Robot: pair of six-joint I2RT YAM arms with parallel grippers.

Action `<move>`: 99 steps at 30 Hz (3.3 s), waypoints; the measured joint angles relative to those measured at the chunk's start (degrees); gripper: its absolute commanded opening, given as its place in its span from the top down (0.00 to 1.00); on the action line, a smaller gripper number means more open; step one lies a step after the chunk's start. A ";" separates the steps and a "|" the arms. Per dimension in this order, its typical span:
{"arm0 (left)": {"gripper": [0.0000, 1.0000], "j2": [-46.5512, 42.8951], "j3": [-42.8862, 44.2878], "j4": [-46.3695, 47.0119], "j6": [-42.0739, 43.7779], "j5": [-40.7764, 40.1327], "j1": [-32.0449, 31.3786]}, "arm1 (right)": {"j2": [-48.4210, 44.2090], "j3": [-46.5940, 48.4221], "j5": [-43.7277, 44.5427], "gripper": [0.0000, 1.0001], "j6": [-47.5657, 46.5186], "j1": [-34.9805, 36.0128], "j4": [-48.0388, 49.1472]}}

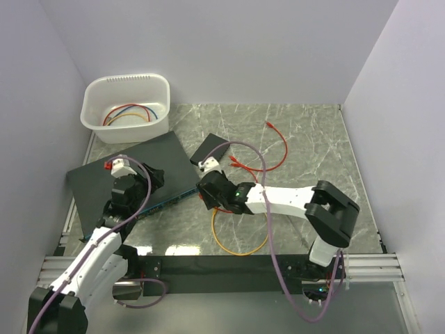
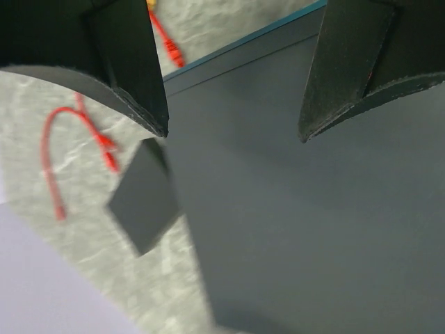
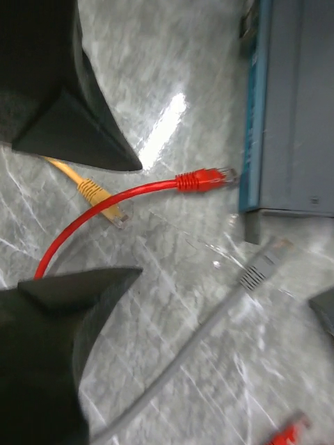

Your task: Insert the plug into the switch port

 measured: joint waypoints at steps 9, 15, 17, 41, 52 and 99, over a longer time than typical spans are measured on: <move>0.19 4.37 -0.11 -1.38 -0.33 -3.37 -0.07 | 7.32 4.04 -3.34 0.44 -0.42 0.00 -0.79; 0.19 3.91 -0.57 -1.31 -0.87 -4.28 -0.17 | 10.64 5.42 -4.52 0.51 -0.11 0.00 -0.81; 0.18 3.56 -0.90 -1.31 -1.16 -4.57 -0.22 | 11.13 5.42 -4.63 0.55 0.24 -0.15 -0.87; 0.27 4.26 18.91 -10.91 -7.93 -3.04 -18.01 | -7.93 -0.07 0.57 1.00 3.04 -1.31 -1.09; 0.28 22.36 28.72 -14.99 -13.53 -11.58 -37.62 | -21.90 -6.10 0.04 1.00 3.23 -1.29 1.01; 1.00 10.19 16.41 6.56 -2.45 -11.21 -39.80 | -51.34 -16.22 -18.05 0.21 -0.22 -2.51 14.60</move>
